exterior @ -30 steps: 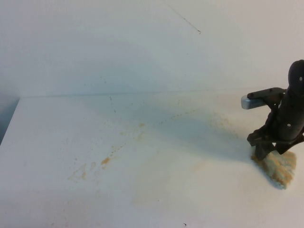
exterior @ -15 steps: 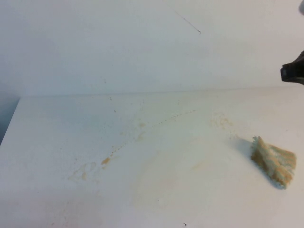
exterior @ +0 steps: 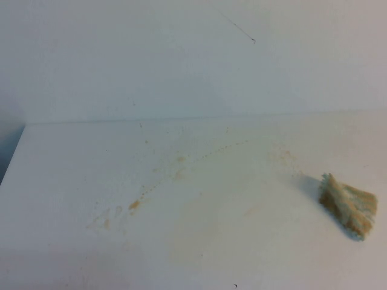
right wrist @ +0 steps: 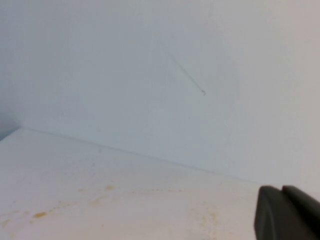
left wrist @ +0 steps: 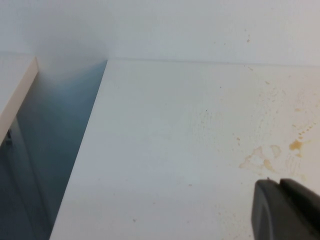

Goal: Wipe the table

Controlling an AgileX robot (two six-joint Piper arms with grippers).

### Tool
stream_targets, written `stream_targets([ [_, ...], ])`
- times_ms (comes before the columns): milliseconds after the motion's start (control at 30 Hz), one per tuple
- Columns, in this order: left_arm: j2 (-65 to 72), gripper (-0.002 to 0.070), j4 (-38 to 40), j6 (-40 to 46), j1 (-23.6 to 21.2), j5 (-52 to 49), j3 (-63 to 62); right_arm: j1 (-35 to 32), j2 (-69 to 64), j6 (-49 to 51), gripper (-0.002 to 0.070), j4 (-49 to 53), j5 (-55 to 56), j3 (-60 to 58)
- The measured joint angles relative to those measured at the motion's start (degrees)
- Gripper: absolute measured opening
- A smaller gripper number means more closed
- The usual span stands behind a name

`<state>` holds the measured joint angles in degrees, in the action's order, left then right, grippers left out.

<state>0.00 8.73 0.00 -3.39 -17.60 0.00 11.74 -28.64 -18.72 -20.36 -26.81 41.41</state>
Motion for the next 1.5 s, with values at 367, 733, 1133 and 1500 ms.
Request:
stream_targets([
  [367, 0.0, 0.0, 0.0, 0.0, 0.0, 0.0, 0.0, 0.0, 13.41, 13.97, -0.0002, 18.52, 8.84, -18.05],
  [733, 0.0, 0.0, 0.0, 0.0, 0.0, 0.0, 0.0, -0.25, 16.8, 16.3, -0.0002, 19.88, 14.9, -34.26],
  [1133, 0.0, 0.0, 0.0, 0.0, 0.0, 0.0, 0.0, -11.9, 29.3, 22.88, -0.0002, 26.23, 9.99, -42.96],
  [1500, 0.0, 0.0, 0.0, 0.0, 0.0, 0.0, 0.0, -14.54, 29.3, 16.72, -0.0002, 24.03, 6.14, -42.96],
])
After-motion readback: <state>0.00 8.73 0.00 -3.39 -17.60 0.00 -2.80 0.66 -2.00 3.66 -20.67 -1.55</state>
